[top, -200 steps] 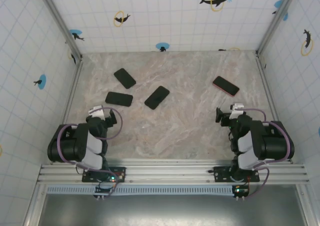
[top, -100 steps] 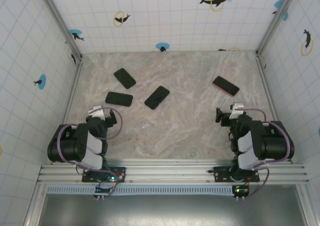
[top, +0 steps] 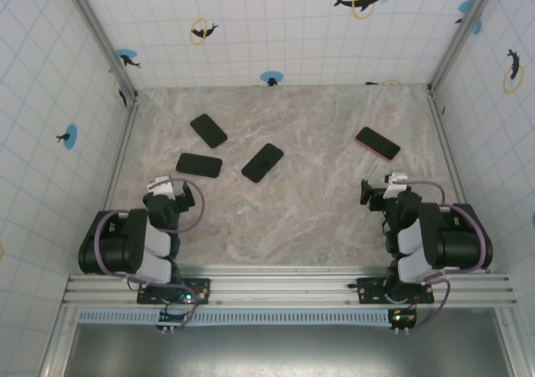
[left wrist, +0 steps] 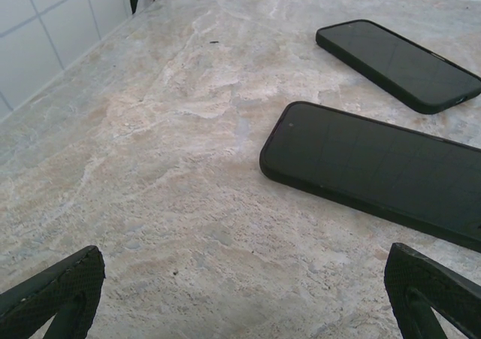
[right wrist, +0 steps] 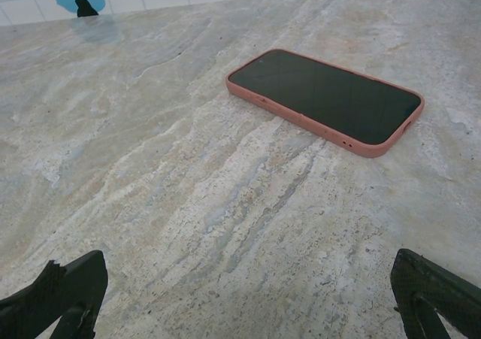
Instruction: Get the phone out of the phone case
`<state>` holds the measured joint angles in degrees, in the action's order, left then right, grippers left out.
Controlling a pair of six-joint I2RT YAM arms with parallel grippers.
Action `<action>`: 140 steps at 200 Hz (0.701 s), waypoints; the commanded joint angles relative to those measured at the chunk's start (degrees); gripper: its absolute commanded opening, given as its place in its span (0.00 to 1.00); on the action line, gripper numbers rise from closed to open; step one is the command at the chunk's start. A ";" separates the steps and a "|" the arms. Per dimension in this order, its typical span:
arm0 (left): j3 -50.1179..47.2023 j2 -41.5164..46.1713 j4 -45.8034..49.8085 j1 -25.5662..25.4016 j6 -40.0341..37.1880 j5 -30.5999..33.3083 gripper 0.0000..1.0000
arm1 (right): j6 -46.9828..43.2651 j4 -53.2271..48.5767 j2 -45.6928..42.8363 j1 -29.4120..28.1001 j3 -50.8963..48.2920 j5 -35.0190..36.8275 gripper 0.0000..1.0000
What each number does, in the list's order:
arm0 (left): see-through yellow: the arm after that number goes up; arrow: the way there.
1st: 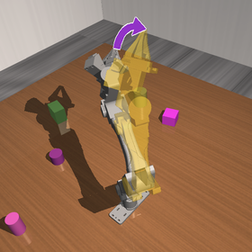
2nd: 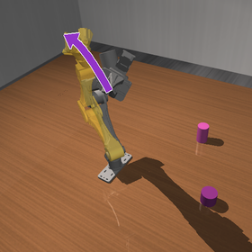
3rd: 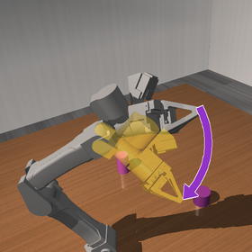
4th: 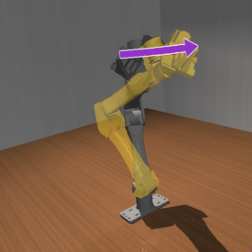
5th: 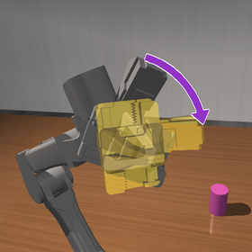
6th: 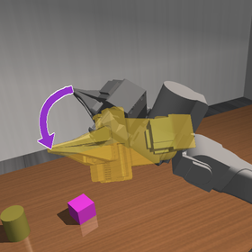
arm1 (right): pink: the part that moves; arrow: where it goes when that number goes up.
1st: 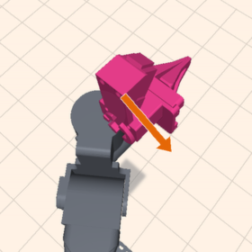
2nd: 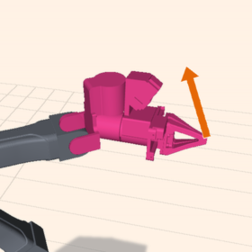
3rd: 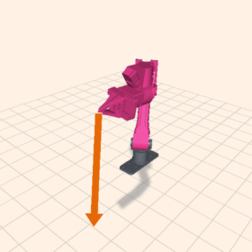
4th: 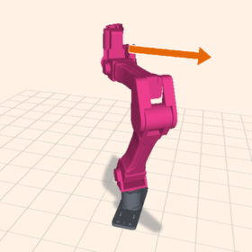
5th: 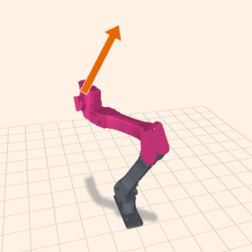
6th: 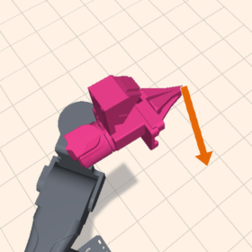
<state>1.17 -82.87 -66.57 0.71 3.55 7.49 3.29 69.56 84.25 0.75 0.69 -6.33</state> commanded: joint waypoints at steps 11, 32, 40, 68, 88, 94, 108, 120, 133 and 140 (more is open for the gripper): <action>5.78 9.45 14.84 0.17 3.56 3.26 0.98 | -1.13 -9.41 -8.05 -0.03 1.62 -1.14 0.99; 11.04 14.80 26.75 0.23 7.81 3.90 0.98 | 1.81 -12.40 -13.15 0.12 2.67 -1.45 0.99; 14.06 15.80 31.90 0.14 10.80 4.54 0.98 | 3.14 -13.10 -14.56 0.30 3.28 -2.92 0.99; 25.40 15.14 51.53 0.15 20.97 3.91 0.98 | 6.10 -18.98 -17.37 -0.81 8.06 -7.39 0.99; 29.73 14.00 59.62 -0.11 29.29 3.55 0.98 | 7.12 -24.32 -18.24 -2.53 11.84 -10.48 0.99; 30.60 13.82 61.44 -0.30 31.42 3.50 0.98 | 7.09 -26.27 -18.24 -3.11 13.10 -11.77 0.99; 31.87 13.61 64.37 -1.01 36.50 3.37 0.98 | 6.99 -30.76 -18.16 -4.52 16.14 -13.80 0.99; 32.67 13.54 66.47 -2.03 40.21 3.18 0.98 | 6.73 -34.48 -17.80 -5.64 18.65 -15.18 0.99; 34.04 13.12 69.14 -3.18 43.85 3.43 0.98 | 6.67 -37.36 -17.08 -7.25 21.07 -18.19 0.99; 34.83 12.64 70.47 -3.92 45.84 4.20 0.98 | 6.64 -39.11 -16.65 -8.08 22.24 -18.81 0.99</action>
<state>32.75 -69.04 -6.42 -1.30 38.33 10.98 9.58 39.20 66.85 -5.17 18.28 -19.42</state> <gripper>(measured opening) 0.978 0.992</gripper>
